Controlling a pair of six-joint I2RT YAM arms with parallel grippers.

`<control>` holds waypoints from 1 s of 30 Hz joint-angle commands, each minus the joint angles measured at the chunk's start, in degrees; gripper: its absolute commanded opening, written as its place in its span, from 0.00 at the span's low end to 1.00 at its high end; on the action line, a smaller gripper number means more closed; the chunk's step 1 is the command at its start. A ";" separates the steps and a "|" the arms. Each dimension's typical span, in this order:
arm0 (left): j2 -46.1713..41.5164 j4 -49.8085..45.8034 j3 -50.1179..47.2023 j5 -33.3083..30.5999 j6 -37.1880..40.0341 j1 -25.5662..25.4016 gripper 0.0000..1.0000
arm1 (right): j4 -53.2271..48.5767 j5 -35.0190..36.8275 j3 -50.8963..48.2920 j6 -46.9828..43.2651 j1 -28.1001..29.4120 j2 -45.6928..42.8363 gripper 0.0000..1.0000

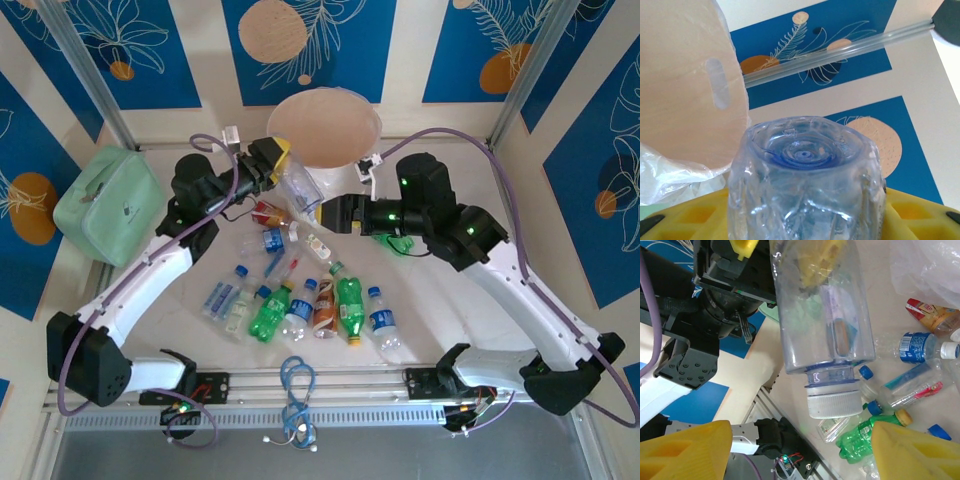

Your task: Put the plastic bottles in the bin

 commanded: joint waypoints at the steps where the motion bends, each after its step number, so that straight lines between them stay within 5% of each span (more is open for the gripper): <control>1: -1.01 5.57 -0.47 -1.39 -3.81 0.61 0.54 | 1.54 -1.62 -0.40 0.72 0.72 0.66 0.73; 10: -0.98 6.23 -0.46 -2.60 -4.75 0.66 0.55 | 1.07 0.02 1.41 0.83 0.49 2.95 0.71; 13: 0.53 2.47 3.47 -4.59 -2.34 1.97 0.55 | -1.94 6.54 2.13 1.73 -0.22 2.38 0.73; 18: 8.66 -8.04 17.92 -8.67 5.44 3.06 0.55 | -6.59 11.89 -1.44 6.64 -6.53 -1.75 0.73; 30: 30.63 -17.83 41.34 -11.57 3.54 3.09 0.56 | -13.57 7.77 -14.34 11.08 -23.52 -14.53 0.73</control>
